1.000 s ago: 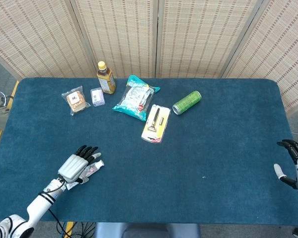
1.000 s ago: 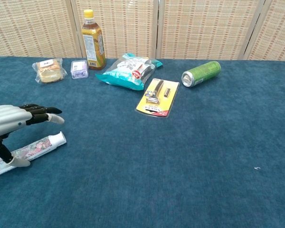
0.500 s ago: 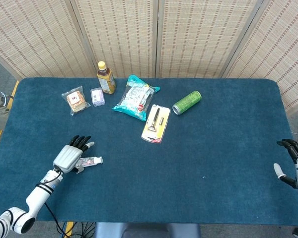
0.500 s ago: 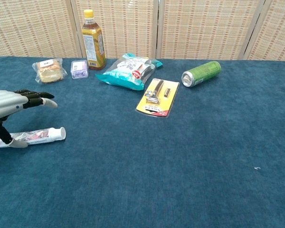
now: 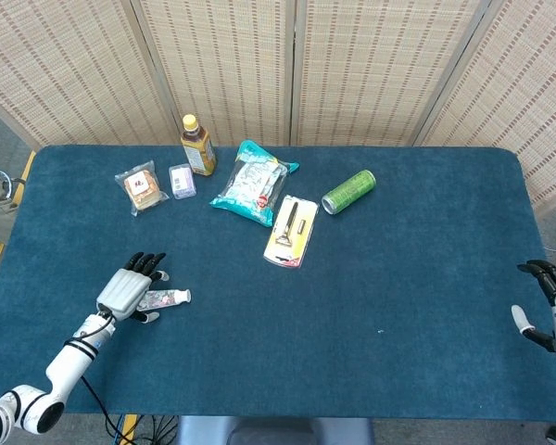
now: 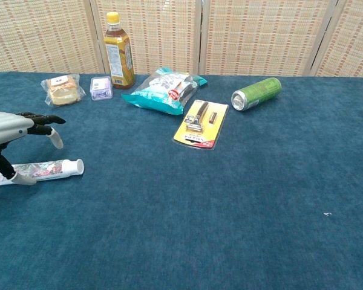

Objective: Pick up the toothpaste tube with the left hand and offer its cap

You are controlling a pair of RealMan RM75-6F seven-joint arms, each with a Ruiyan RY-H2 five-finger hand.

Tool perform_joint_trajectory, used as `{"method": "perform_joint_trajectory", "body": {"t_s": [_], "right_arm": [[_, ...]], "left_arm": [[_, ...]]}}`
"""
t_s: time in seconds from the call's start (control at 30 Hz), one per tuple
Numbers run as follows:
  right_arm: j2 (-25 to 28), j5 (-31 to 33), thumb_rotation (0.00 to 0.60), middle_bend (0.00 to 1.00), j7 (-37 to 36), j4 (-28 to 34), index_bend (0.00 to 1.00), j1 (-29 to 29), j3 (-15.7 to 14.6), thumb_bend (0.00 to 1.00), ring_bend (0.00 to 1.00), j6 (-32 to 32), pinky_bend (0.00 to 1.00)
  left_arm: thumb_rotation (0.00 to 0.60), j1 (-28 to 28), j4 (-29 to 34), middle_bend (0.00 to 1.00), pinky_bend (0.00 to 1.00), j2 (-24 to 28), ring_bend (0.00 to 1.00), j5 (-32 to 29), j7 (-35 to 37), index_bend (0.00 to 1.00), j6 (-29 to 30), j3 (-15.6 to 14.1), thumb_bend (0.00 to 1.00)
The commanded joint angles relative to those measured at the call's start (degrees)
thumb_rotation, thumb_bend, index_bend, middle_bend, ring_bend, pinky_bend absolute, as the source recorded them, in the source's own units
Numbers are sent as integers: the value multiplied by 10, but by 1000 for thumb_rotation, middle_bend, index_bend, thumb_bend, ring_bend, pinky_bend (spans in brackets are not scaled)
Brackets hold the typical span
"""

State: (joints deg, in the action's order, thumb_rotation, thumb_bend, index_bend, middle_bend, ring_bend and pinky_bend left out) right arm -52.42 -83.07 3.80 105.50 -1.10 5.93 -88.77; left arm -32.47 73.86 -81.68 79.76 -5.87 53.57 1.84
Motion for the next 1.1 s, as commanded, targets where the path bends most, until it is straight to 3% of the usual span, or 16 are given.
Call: {"method": "perform_joint_trajectory", "body": {"t_s": [0.03, 0.1, 0.3, 0.73, 0.83, 0.9, 1.0, 1.1], "right_arm": [[0, 1, 600, 277, -3, -2, 287, 0, 0, 254, 82, 0, 207], [0, 2, 600, 277, -5, -4, 287, 1, 0, 254, 82, 0, 207], [0, 3, 600, 277, -11, -8, 287, 1, 1, 254, 82, 1, 207], [-1, 2, 600, 277, -11, -8, 287, 0, 0, 254, 82, 3, 207], [-1, 1, 600, 277, -10, -7, 287, 0, 1, 253, 82, 1, 207], [-1, 1, 600, 277, -9, -5, 287, 1, 0, 254, 82, 1, 207], [-1, 1, 600, 277, -8, -4, 287, 1, 0, 254, 82, 1, 207], [0, 1, 600, 277, -8, -3, 287, 2, 0, 254, 82, -1, 207]], "left_arm": [[348, -6, 20, 0, 0, 12, 0, -21, -15, 279, -20, 2, 133], [313, -7, 28, 0, 0, 14, 0, -31, -16, 288, -27, 4, 133], [291, -10, 32, 0, 0, 12, 0, -52, -24, 327, -40, 6, 143], [304, 4, 47, 1, 0, 23, 0, -49, -22, 375, -27, -10, 162], [358, 5, 43, 6, 0, 19, 0, -48, -19, 369, -25, -10, 163], [488, 5, 36, 16, 0, 14, 0, -46, -13, 356, -25, -9, 162], [589, 5, 21, 34, 0, 4, 0, -43, -6, 351, -22, -9, 162], [600, 5, 8, 50, 0, -4, 0, -43, -2, 358, -22, -8, 163]]}}
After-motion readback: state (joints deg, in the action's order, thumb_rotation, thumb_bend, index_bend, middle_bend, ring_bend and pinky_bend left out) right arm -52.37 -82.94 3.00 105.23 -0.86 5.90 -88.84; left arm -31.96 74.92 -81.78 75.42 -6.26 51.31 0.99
